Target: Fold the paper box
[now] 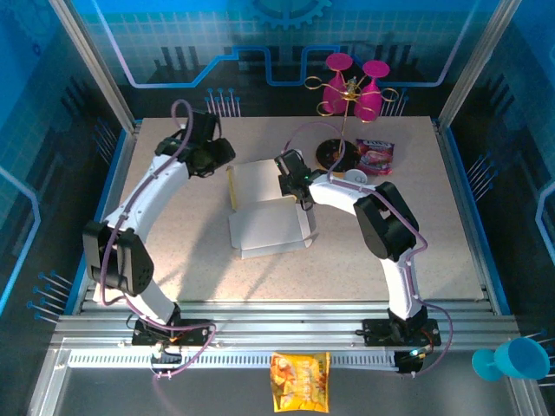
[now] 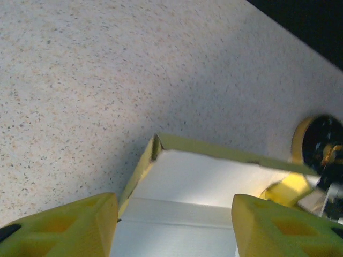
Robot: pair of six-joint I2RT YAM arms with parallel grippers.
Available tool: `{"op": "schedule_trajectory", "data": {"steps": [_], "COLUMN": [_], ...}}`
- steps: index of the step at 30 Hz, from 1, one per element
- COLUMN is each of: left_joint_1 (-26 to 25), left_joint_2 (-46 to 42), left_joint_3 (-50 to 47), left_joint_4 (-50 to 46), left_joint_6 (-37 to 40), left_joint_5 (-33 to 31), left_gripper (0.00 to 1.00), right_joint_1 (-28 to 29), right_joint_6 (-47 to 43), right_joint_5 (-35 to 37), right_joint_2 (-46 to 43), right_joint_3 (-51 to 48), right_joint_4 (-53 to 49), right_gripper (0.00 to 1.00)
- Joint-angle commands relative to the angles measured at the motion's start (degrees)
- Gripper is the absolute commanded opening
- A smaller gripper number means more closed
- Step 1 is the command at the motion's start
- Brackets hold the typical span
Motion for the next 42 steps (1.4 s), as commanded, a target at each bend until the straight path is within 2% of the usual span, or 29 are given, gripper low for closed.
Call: {"op": "schedule_trajectory", "data": {"steps": [1, 9, 16, 22, 25, 32, 42], "left_joint_1": [3.4, 4.1, 4.1, 4.2, 4.2, 4.0, 4.0], "left_joint_2": [3.7, 11.0, 12.9, 11.3, 9.9, 6.2, 1.6], "left_joint_3": [-0.8, -0.3, -1.1, -5.7, -8.1, -12.7, -17.4], "left_joint_4": [3.8, 9.5, 8.9, 12.3, 13.6, 15.2, 15.5], "left_joint_6": [-6.7, -13.7, -15.0, -17.2, -18.1, -19.0, -19.0], "left_joint_5": [9.5, 15.6, 16.3, 17.3, 17.0, 16.2, 15.2], "left_gripper": [0.58, 0.57, 0.48, 0.32, 0.28, 0.28, 0.34], "right_joint_1": [0.3, 0.6, 0.6, 1.0, 1.3, 2.0, 2.2], "right_joint_6": [-1.1, -1.0, -1.0, -1.6, -1.6, -1.6, -1.8], "right_joint_5": [-0.8, -0.9, -0.9, -0.3, -0.1, 0.8, 1.5], "right_joint_2": [0.7, 0.6, 0.7, -0.2, -0.7, -1.7, -2.4], "right_joint_3": [-2.1, -2.9, -4.0, -7.5, -9.3, -13.3, -13.9], "right_joint_4": [2.4, 3.4, 4.6, 8.8, 11.1, 16.5, 16.9], "right_gripper": [0.00, 0.00, 0.00, 0.00, 0.00, 0.00, 0.00]}}
